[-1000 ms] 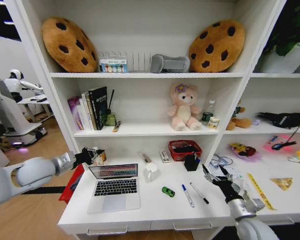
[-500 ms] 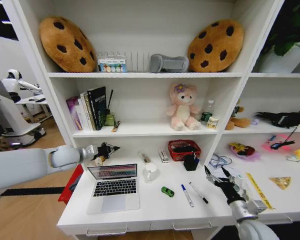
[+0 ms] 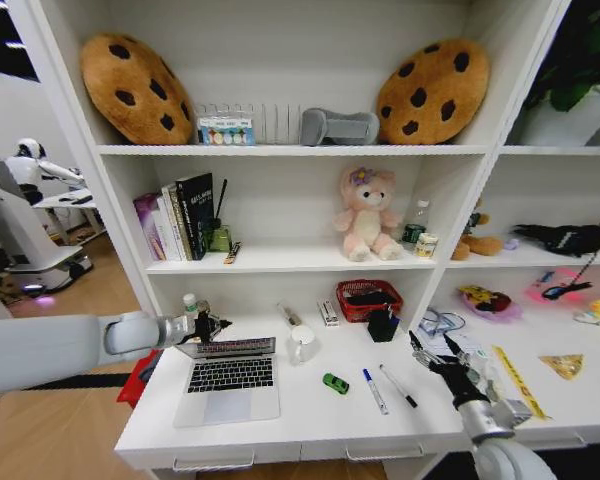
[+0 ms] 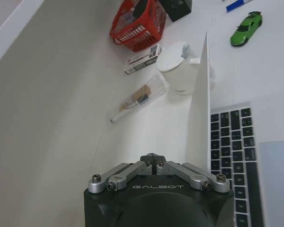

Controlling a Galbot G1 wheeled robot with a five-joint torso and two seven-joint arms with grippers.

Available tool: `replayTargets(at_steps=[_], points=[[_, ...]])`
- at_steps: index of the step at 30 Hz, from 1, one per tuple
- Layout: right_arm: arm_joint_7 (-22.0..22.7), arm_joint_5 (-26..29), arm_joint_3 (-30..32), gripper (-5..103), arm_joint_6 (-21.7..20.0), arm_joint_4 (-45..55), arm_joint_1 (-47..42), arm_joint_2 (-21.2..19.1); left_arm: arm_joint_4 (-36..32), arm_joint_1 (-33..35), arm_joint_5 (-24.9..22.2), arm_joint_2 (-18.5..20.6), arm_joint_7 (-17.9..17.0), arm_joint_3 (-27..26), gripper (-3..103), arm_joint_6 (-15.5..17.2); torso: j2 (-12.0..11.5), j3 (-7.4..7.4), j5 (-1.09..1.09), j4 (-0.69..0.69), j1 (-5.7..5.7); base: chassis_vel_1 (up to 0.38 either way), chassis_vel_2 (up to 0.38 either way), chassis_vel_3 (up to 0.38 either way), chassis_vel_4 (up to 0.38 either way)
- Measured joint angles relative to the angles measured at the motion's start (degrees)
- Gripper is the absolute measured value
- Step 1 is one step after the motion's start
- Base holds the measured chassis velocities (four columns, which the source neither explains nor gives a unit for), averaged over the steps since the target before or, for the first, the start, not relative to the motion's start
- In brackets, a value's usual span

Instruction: Organize the objects on the table.

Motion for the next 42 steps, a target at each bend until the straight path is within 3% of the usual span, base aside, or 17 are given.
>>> replayTargets(at_steps=[4, 8, 12, 15, 16, 20, 21, 22, 26, 29, 31, 33, 35, 36, 38, 39, 42], points=[[0.22, -0.17, -0.37, 100, -0.2, 0.1, 0.43, 0.42, -3.33, 0.11, 2.9, -4.39, -0.16, 2.17, 0, 1.02, 0.0, 0.0, 0.01, -0.01, 0.0, 0.0, 0.0, 0.0, 0.0], [0.38, -0.39, -0.64, 100, -0.34, 0.55, 0.32, 0.7, -6.16, 8.98, 9.28, -11.73, -1.4, 1.23, 0, 2.59, 0.0, 0.0, -0.03, -0.01, 0.0, 0.0, 0.0, 0.0, 0.0], [0.48, -0.38, -0.37, 100, -0.36, 0.7, -0.01, 0.42, -6.48, 12.08, 13.0, -16.46, -1.44, 1.86, 0, 2.38, 0.0, 0.0, -0.02, -0.01, -0.01, 0.0, 0.0, 0.0, 0.0], [0.6, -0.32, -0.29, 100, -0.45, 1.0, -0.27, 0.29, -6.41, 11.26, 15.07, -20.33, -1.07, 4.91, 0, 1.45, 0.0, 0.0, 0.01, -0.03, -0.01, 0.0, 0.0, 0.0, 0.0], [0.7, -0.36, -0.4, 100, -0.61, 1.21, -0.46, 0.34, -6.48, 9.13, 15.63, -22.74, -0.89, 7.21, 0, 1.08, 0.0, 0.0, -0.04, 0.05, -0.01, 0.0, 0.0, 0.0, 0.0], [0.86, -0.57, -1.05, 100, -1.11, 2.15, -0.77, 0.63, -7.67, 5.47, 14.94, -28.33, -1.04, 7.84, 1, 0.73, 0.0, 0.0, 0.01, -0.02, -0.01, 0.0, 0.0, 0.0, 0.0], [1.0, -0.58, -1.38, 100, -1.44, 2.66, -1.0, 0.61, -8.06, 3.76, 13.75, -31.24, -1.19, 7.09, 12, 0.49, 0.0, -0.01, -0.02, -0.02, -0.01, 0.0, 0.0, 0.0, 0.0], [1.0, -0.58, -1.38, 100, -1.44, 2.66, -1.0, 0.61, -8.06, 3.76, 13.75, -31.24, -1.19, 7.09, 12, 0.49, 0.0, -0.01, -0.02, -0.02, -0.01, 0.0, 0.0, 0.0, 0.0], [1.46, -1.15, -2.66, 100, -2.28, 3.9, -2.52, -0.44, -8.36, -2.7, 10.04, -42.42, -1.54, 5.41, 28, -0.53, 0.01, 0.0, 0.0, -0.01, -0.01, 0.0, 0.0, 0.0, 0.0], [1.85, -1.53, -3.26, 100, -2.61, 4.19, -3.17, -0.97, -8.26, -4.51, 9.52, -46.28, -1.67, 5.34, 33, -0.96, 0.0, 0.0, -0.02, 0.01, -0.01, 0.0, 0.0, 0.0, 0.0], [3.42, -2.11, -4.43, 100, -3.78, 4.95, -4.21, -2.09, -8.88, -8.43, 7.84, -56.15, -2.48, 5.36, 44, -1.28, 0.0, -0.01, -0.02, 0.05, -0.02, 0.0, 0.0, 0.0, 0.0], [3.99, -2.11, -4.84, 100, -4.5, 5.39, -4.6, -2.53, -9.35, -9.78, 7.03, -58.8, -2.86, 5.44, 50, -1.03, 0.0, 0.0, 0.01, 0.0, -0.01, 0.0, 0.0, 0.0, 0.0], [5.25, -2.29, -5.72, 100, -6.34, 6.58, -5.64, -4.11, -10.46, -13.44, 5.04, -66.22, -3.77, 5.76, 60, 0.39, 0.01, -0.01, 0.01, -0.03, -0.01, 0.0, 0.0, 0.0, 0.0], [5.25, -2.29, -5.72, 100, -6.34, 6.58, -5.64, -4.11, -10.46, -13.44, 5.04, -66.22, -3.77, 5.76, 60, 0.39, 0.01, -0.01, 0.01, -0.03, -0.01, 0.0, 0.0, 0.0, 0.0], [5.26, -3.24, -6.45, 100, -7.52, 7.33, -6.42, -5.96, -11.92, -15.81, 3.22, -73.06, -4.45, 5.64, 72, 1.89, 0.0, 0.0, 0.0, -0.03, -0.01, 0.0, 0.0, 0.0, 0.0], [5.26, -3.24, -6.45, 100, -7.52, 7.33, -6.42, -5.96, -11.92, -15.81, 3.22, -73.06, -4.45, 5.64, 72, 1.89, 0.0, 0.0, 0.0, -0.03, -0.01, 0.0, 0.0, 0.0, 0.0], [3.43, -4.68, -7.78, 100, -7.59, 7.52, -7.37, -8.4, -13.4, -16.95, 2.3, -79.29, -4.91, 4.99, 82, 2.9, 0.0, 0.0, 0.0, 0.0, -0.01, 0.0, 0.0, 0.0, 0.0]])
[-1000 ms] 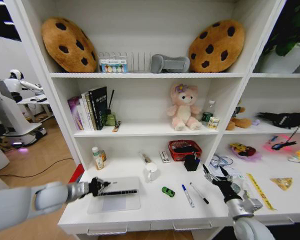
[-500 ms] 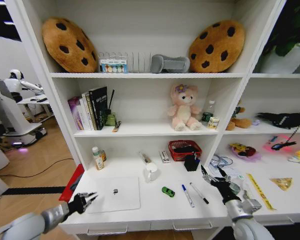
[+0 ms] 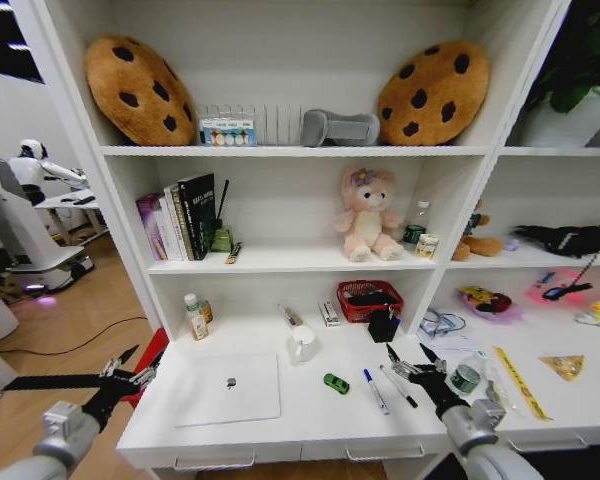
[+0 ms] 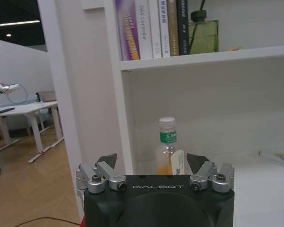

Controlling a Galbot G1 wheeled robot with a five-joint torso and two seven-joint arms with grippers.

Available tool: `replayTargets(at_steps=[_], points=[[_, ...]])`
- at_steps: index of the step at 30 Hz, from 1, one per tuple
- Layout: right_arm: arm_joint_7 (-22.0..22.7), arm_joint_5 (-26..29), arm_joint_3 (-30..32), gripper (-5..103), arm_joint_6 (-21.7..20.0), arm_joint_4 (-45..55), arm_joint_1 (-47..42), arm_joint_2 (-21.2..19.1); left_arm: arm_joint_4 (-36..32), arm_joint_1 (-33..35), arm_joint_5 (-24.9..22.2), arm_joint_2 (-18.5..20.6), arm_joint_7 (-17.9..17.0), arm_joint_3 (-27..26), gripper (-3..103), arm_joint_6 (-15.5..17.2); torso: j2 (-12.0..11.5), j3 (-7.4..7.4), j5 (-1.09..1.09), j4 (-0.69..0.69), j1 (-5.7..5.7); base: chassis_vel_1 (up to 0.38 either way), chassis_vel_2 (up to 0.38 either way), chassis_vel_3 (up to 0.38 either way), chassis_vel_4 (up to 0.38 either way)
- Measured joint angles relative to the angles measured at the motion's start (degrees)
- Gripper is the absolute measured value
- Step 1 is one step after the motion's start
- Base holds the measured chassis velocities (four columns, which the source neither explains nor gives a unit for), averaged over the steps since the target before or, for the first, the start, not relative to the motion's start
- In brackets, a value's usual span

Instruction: Organize the objects on the table.

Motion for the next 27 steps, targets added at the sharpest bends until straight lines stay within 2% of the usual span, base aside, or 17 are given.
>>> replayTargets(at_steps=[2, 3, 5, 13, 27], points=[[-1.68, -1.43, -2.35, 100, 1.16, -0.99, -0.48, -2.84, -0.57, -0.38, 0.42, -3.61, -0.25, -0.33, 92, 0.1, 0.0, 0.0, 0.02, -0.01, 0.0, 0.0, 0.0, 0.0, 0.0], [-1.68, -1.43, -2.35, 100, 1.16, -0.99, -0.48, -2.84, -0.57, -0.38, 0.42, -3.61, -0.25, -0.33, 92, 0.1, 0.0, 0.0, 0.02, -0.01, 0.0, 0.0, 0.0, 0.0, 0.0], [-3.21, -1.71, -4.93, 100, 2.19, -2.41, -0.62, -6.1, -0.74, -0.64, 0.97, -5.94, -0.4, -0.35, 99, 0.11, 0.0, 0.0, 0.01, -0.01, 0.0, 0.0, 0.0, 0.0, 0.0], [-8.08, -0.48, -10.05, 100, 5.77, -8.92, 1.09, -12.27, 0.69, -1.56, 2.35, -9.0, -0.71, -0.22, 100, -0.3, 0.0, 0.0, 0.01, -0.02, 0.0, 0.0, 0.0, 0.0, 0.0], [-10.74, -0.45, -21.13, 100, 7.04, -15.77, 10.6, -14.86, -0.9, -3.34, 3.1, -9.51, -2.12, -0.17, 100, 1.61, 0.0, 0.01, 0.0, -0.01, 0.02, 0.0, 0.0, 0.0, 0.0]])
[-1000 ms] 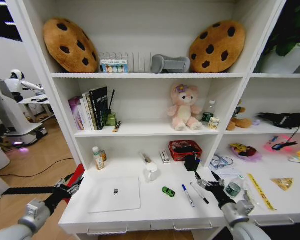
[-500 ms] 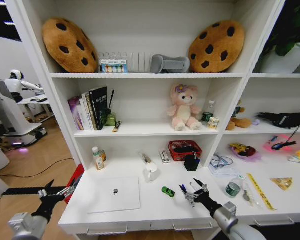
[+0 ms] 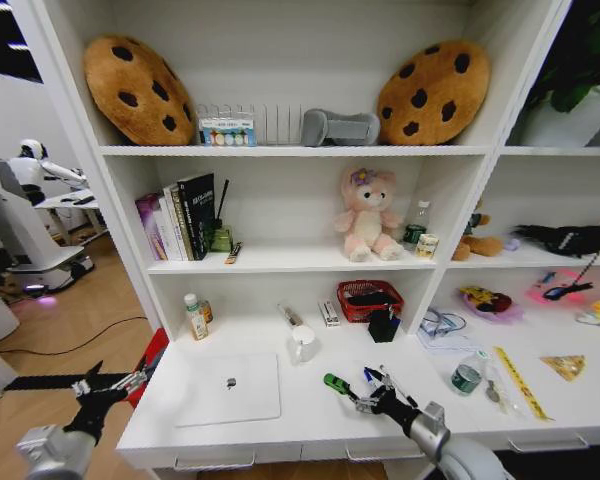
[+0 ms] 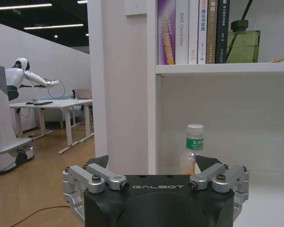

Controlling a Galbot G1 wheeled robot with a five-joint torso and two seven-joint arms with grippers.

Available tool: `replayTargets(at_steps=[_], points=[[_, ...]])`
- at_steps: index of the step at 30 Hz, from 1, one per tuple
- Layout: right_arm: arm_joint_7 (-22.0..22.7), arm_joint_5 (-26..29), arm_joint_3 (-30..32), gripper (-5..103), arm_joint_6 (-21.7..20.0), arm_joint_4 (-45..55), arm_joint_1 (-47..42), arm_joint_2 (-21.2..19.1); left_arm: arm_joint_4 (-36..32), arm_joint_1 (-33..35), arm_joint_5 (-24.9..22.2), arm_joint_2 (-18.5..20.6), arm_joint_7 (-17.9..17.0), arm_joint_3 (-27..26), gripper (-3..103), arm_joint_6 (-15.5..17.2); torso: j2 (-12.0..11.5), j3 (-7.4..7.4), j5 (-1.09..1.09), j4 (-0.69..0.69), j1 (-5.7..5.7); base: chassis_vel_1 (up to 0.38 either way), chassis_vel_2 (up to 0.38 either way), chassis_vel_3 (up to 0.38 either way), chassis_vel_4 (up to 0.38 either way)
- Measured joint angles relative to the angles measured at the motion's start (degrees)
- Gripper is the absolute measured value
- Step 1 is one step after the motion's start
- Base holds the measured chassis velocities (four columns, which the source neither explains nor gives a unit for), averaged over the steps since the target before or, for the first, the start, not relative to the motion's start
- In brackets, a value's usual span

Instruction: Organize the objects on the table.

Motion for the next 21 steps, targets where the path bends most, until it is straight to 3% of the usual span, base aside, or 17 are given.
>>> replayTargets(at_steps=[21], points=[[1.02, -0.7, -8.23, 100, 0.36, -6.24, 6.14, -0.23, -0.19, -0.44, 0.47, -1.66, -0.1, 1.02, 100, 0.05, 0.0, 0.0, 0.0, 0.0, 0.0, 0.0, 0.0, 0.0, 0.0]])
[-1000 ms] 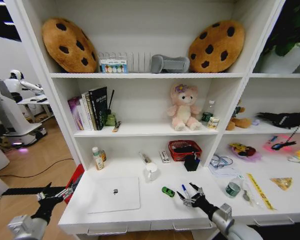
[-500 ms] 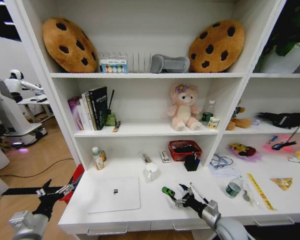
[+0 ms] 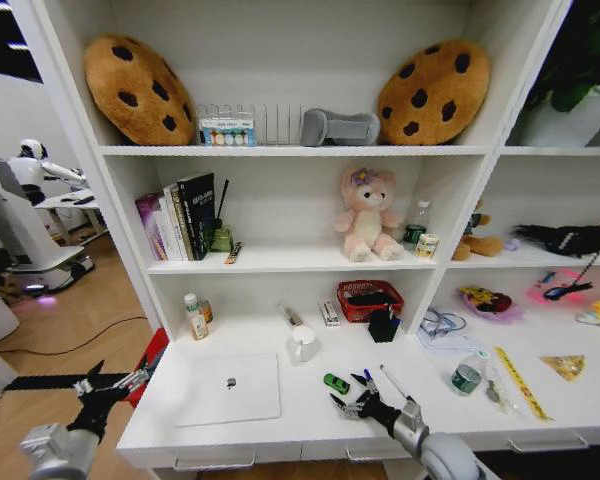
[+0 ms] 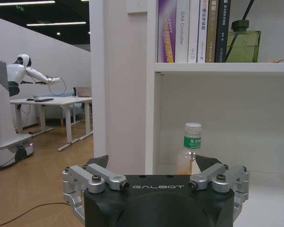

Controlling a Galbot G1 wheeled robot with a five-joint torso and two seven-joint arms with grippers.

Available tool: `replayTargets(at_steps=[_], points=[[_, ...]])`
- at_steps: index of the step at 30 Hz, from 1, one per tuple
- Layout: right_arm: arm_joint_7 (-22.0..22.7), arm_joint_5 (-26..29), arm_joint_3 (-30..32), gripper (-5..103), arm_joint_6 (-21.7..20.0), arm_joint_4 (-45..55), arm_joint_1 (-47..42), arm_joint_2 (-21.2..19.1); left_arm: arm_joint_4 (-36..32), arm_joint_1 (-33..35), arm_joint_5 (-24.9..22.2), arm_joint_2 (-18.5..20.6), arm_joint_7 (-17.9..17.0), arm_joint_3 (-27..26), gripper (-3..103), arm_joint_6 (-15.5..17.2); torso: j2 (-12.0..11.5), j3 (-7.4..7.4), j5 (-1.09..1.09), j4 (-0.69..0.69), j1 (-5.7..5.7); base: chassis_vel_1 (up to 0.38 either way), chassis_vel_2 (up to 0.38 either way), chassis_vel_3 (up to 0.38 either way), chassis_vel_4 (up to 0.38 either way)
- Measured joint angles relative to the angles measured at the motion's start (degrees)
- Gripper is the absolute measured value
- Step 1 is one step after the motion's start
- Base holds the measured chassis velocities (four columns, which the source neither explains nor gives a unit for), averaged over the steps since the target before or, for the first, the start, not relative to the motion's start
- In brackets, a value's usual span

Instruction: Organize the objects on the table.

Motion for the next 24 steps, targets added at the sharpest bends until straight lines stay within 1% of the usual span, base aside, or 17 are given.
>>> replayTargets(at_steps=[4, 6, 7, 10, 11, 13, 14, 15, 16, 17, 18, 21, 22, 24], points=[[0.17, 0.03, -0.16, 102, -0.35, -0.05, 0.19, 0.12, -0.02, 0.0, 0.0, 0.02, -0.01, 0.03, 100, 0.0, 0.0, 0.0, 0.0, 0.0, 0.0, 0.0, 0.0, 0.0, 0.0], [0.2, -0.27, -0.42, 92, -0.36, -0.47, 0.62, 0.18, 0.0, 0.0, -0.01, 0.03, -0.01, 0.08, 100, 0.0, 0.0, 0.0, 0.0, 0.0, 0.0, 0.0, 0.0, 0.0, 0.0], [0.2, -0.27, -0.42, 92, -0.36, -0.47, 0.62, 0.18, 0.0, 0.0, -0.01, 0.03, -0.01, 0.08, 100, 0.0, 0.0, 0.0, 0.0, 0.0, 0.0, 0.0, 0.0, 0.0, 0.0], [0.24, -0.25, -0.87, 77, -0.35, -0.72, 1.1, 0.27, 0.15, -0.05, -0.04, -0.13, 0.0, 0.12, 100, -0.05, 0.0, -0.01, 0.0, 0.0, 0.0, 0.0, 0.0, 0.0, 0.0], [0.24, -0.25, -0.87, 77, -0.35, -0.72, 1.1, 0.27, 0.15, -0.05, -0.04, -0.13, 0.0, 0.12, 100, -0.05, 0.0, -0.01, 0.0, 0.0, 0.0, 0.0, 0.0, 0.0, 0.0], [0.34, -0.14, -1.12, 65, -0.42, -0.72, 1.27, 0.43, 0.21, -0.03, -0.1, -0.15, 0.03, 0.12, 100, -0.12, 0.0, 0.0, 0.0, 0.0, 0.0, 0.0, 0.0, 0.0, 0.0], [0.34, -0.14, -1.12, 65, -0.42, -0.72, 1.27, 0.43, 0.21, -0.03, -0.1, -0.15, 0.03, 0.12, 100, -0.12, 0.0, 0.0, 0.0, 0.0, 0.0, 0.0, 0.0, 0.0, 0.0], [0.38, -0.1, -1.23, 60, -0.47, -0.7, 1.32, 0.5, 0.25, -0.02, -0.16, -0.15, 0.04, 0.12, 100, -0.13, 0.0, 0.0, 0.0, 0.0, 0.0, 0.0, 0.0, 0.0, 0.0], [0.4, -0.09, -1.29, 60, -0.51, -0.68, 1.34, 0.53, 0.26, -0.01, -0.21, -0.14, 0.04, 0.12, 100, -0.14, 0.0, -0.01, 0.0, 0.0, 0.0, 0.0, 0.0, 0.0, 0.0], [0.41, -0.09, -1.32, 54, -0.55, -0.62, 1.35, 0.55, 0.28, -0.01, -0.29, -0.11, 0.05, 0.1, 100, -0.16, 0.0, -0.01, 0.0, 0.0, 0.0, 0.0, 0.0, 0.0, 0.0], [0.41, -0.09, -1.32, 54, -0.55, -0.62, 1.35, 0.55, 0.28, -0.01, -0.29, -0.11, 0.05, 0.1, 100, -0.16, 0.0, -0.01, 0.0, 0.0, 0.0, 0.0, 0.0, 0.0, 0.0], [0.46, -0.11, -1.12, 38, -0.7, -0.16, 1.14, 0.56, 0.28, -0.06, -0.68, 0.09, 0.06, 0.01, 100, -0.18, 0.0, 0.0, 0.0, 0.0, 0.0, 0.0, 0.0, 0.0, 0.0], [0.48, -0.13, -0.98, 36, -0.74, -0.04, 1.03, 0.56, 0.28, -0.19, -0.74, 0.14, 0.06, 0.02, 100, -0.18, 0.0, 0.0, 0.0, 0.0, 0.0, 0.0, 0.0, 0.0, 0.0], [0.5, -0.15, -0.83, 36, -0.78, 0.12, 0.89, 0.56, 0.28, -0.32, -0.75, 0.13, 0.05, 0.15, 100, -0.18, 0.0, 0.0, 0.0, 0.0, 0.0, 0.0, 0.0, 0.0, 0.0]])
